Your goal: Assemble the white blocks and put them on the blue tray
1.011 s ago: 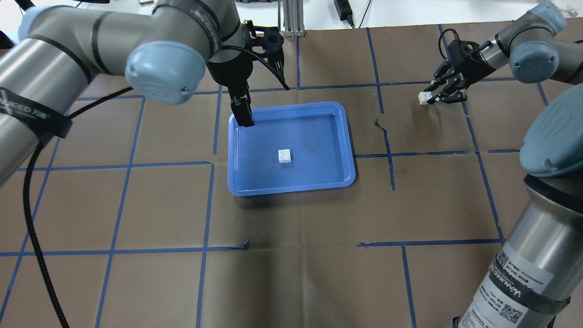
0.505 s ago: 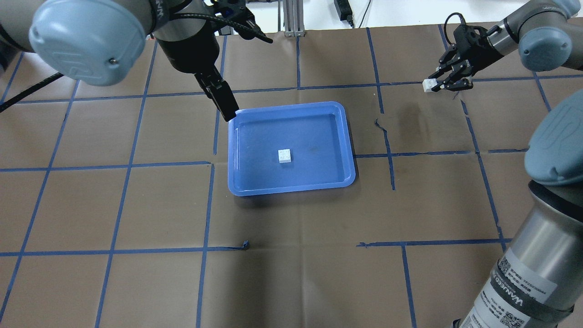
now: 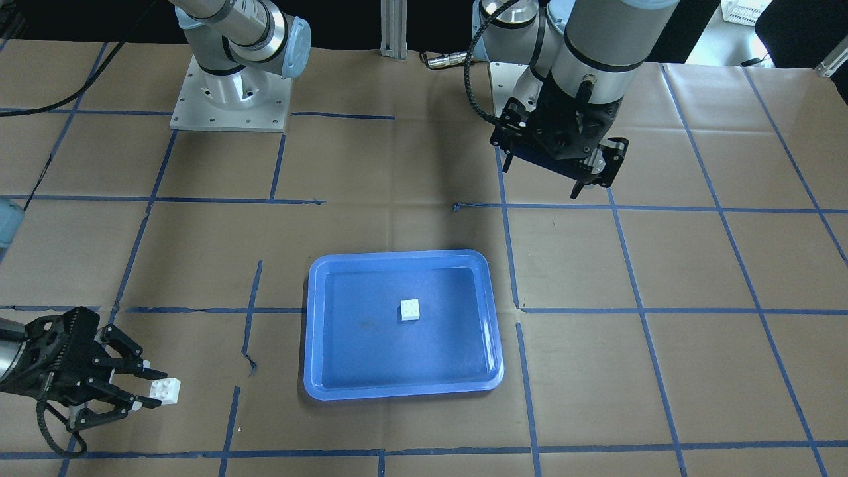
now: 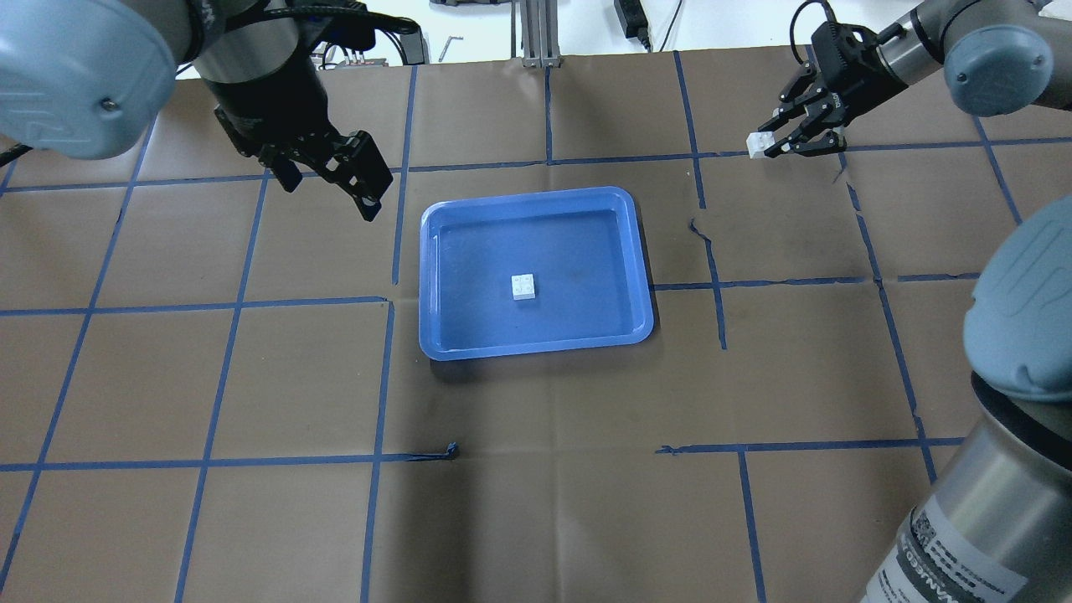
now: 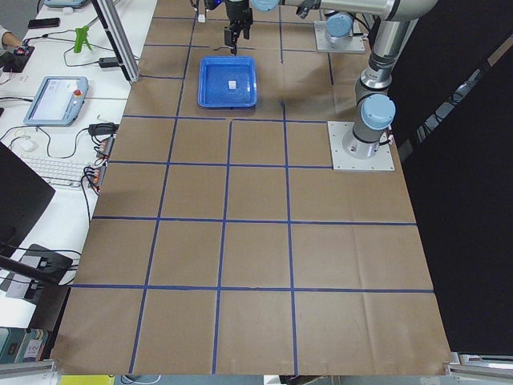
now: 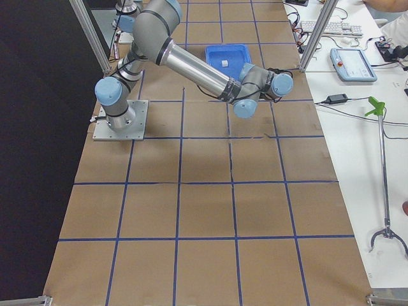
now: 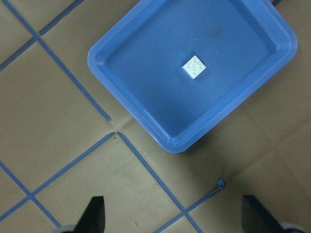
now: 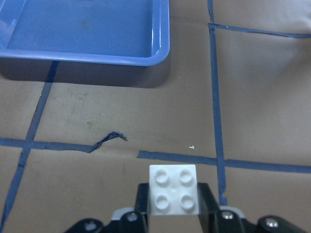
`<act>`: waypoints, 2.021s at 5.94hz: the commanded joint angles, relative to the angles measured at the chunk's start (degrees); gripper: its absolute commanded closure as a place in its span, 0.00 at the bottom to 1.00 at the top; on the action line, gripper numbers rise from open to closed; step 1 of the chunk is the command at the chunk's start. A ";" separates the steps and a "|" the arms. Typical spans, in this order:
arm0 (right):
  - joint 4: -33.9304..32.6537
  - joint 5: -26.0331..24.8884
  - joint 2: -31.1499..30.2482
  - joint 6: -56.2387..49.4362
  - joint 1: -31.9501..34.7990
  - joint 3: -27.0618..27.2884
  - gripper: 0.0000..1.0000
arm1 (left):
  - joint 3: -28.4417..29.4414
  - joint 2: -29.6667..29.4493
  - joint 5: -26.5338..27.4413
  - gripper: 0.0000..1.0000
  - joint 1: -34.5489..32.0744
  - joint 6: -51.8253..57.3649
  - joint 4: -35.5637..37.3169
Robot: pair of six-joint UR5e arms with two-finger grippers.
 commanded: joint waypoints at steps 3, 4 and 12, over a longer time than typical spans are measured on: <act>-19.29 2.33 -3.48 21.85 14.41 11.20 0.70 | -0.13 2.35 -0.53 0.00 4.33 -16.56 -0.78; -27.22 2.15 -3.48 29.34 17.76 14.36 0.70 | -0.13 2.35 -0.53 0.00 4.24 -17.99 -0.69; -54.98 1.36 -2.86 41.37 24.82 32.33 0.69 | -0.04 2.44 -0.36 0.00 4.24 -18.09 -0.17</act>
